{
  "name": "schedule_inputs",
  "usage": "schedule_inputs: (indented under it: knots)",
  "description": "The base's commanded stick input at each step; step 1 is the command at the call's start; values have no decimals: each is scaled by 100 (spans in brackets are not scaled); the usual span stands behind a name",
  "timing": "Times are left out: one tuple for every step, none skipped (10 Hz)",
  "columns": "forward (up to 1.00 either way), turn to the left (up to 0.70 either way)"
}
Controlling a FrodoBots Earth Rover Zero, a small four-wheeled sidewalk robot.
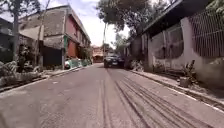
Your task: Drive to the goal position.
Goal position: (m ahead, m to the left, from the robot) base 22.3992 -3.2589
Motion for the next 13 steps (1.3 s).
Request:
schedule_inputs:
  knots:
    - [70, 0]
    - [70, 0]
    - [70, 0]
    - [70, 0]
    - [70, 0]
    - [70, 0]
    - [70, 0]
    - [70, 0]
    - [70, 0]
    - [70, 0]
    - [70, 0]
    - [70, 0]
    - [70, 0]
